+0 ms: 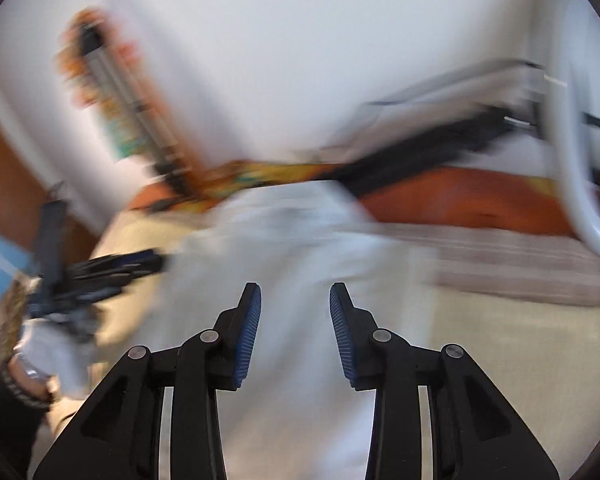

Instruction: Fold small clothes

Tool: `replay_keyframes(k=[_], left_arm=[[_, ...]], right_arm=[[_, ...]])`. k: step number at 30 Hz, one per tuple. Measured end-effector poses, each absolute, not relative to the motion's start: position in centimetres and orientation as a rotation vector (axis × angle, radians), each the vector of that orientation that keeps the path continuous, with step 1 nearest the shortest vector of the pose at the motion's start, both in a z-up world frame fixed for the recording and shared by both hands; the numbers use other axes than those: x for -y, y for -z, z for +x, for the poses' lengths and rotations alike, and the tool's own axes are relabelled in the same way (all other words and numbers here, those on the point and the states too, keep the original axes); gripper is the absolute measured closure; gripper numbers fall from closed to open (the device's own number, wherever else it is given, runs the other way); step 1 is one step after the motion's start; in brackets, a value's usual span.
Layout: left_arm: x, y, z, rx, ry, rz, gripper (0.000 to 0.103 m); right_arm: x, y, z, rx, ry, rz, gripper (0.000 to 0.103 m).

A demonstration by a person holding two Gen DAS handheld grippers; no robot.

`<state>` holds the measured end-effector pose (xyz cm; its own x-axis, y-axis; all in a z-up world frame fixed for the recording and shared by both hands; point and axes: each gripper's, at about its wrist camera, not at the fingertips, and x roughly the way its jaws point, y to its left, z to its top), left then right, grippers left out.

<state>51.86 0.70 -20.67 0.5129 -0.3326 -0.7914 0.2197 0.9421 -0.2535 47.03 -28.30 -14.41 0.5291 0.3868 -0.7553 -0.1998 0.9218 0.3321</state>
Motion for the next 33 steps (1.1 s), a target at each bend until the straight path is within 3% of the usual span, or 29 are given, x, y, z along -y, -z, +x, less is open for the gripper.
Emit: replay_keyframes(k=[7, 9, 11, 12, 13, 21, 33], left_arm=[[1.1, 21.2, 52.8, -0.973, 0.349, -0.089, 0.067], [1.3, 21.1, 52.9, -0.978, 0.352, -0.088, 0.093], [1.6, 21.1, 53.0, -0.978, 0.356, -0.089, 0.099], [1.7, 21.1, 52.9, -0.973, 0.357, -0.082, 0.101], [1.8, 21.0, 52.8, -0.965, 0.352, -0.075, 0.102], [1.6, 18.1, 50.9, -0.874, 0.352, -0.083, 0.103], [0.7, 11.4, 41.8, -0.748, 0.352, -0.043, 0.103]], right_arm=[[33.0, 18.0, 48.5, -0.989, -0.339, 0.383, 0.066], [33.1, 17.9, 48.7, -0.981, -0.349, 0.389, 0.066], [32.8, 18.0, 49.2, -0.984, -0.362, 0.39, 0.071], [32.1, 18.0, 49.7, -0.986, -0.375, 0.385, 0.089], [31.6, 17.8, 49.8, -0.994, -0.381, 0.367, 0.102], [30.7, 15.0, 48.1, -0.892, -0.373, 0.316, 0.103], [30.2, 7.4, 39.9, -0.756, -0.409, 0.243, 0.103]])
